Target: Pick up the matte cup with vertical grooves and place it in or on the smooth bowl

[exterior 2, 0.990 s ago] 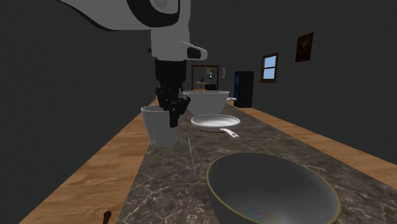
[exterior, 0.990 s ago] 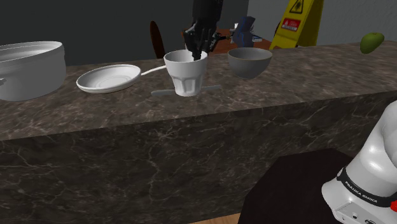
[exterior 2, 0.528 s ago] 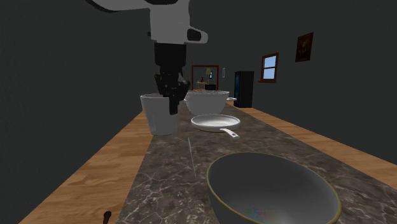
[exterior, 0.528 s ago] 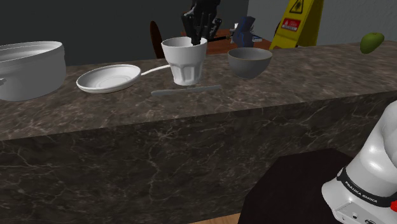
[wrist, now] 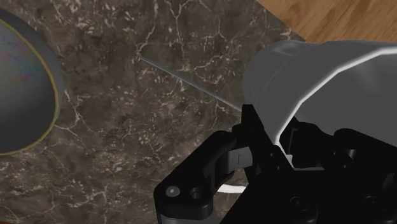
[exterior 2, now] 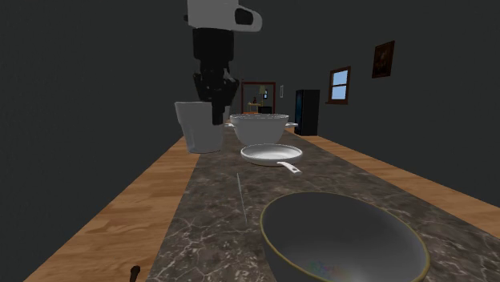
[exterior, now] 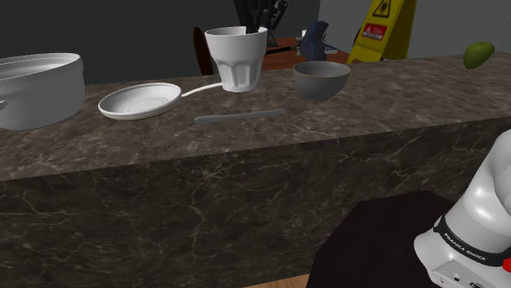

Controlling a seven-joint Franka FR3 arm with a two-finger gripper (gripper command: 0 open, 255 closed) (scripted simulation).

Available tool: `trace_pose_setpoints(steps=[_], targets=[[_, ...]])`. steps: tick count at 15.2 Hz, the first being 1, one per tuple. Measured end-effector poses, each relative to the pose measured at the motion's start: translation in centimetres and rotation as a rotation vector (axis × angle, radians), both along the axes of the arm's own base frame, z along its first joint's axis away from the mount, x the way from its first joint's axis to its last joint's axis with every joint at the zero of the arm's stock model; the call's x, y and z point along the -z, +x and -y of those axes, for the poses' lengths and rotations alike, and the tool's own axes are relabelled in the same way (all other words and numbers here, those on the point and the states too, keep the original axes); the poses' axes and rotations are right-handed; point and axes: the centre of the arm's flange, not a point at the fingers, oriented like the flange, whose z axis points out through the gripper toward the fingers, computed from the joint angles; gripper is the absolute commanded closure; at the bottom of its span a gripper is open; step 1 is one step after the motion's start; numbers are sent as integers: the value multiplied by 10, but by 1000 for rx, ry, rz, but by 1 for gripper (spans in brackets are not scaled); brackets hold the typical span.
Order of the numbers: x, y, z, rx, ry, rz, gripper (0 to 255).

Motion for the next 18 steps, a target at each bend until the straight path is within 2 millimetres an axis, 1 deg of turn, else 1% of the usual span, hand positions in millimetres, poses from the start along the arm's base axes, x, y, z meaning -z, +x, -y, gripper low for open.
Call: trace_pose_setpoints(steps=[5, 7, 8, 10, 13, 14, 18], targets=[[-28, 0, -1, 0, 0, 0, 255], [-36, 2, -1, 0, 0, 0, 255], [-39, 1, 6, 1, 0, 0, 255], [-43, 4, 27, 1, 0, 0, 255], [-44, 0, 63, 2, 0, 0, 255], [-46, 2, 75, 2, 0, 0, 255], [-51, 2, 131, 2, 0, 0, 255]])
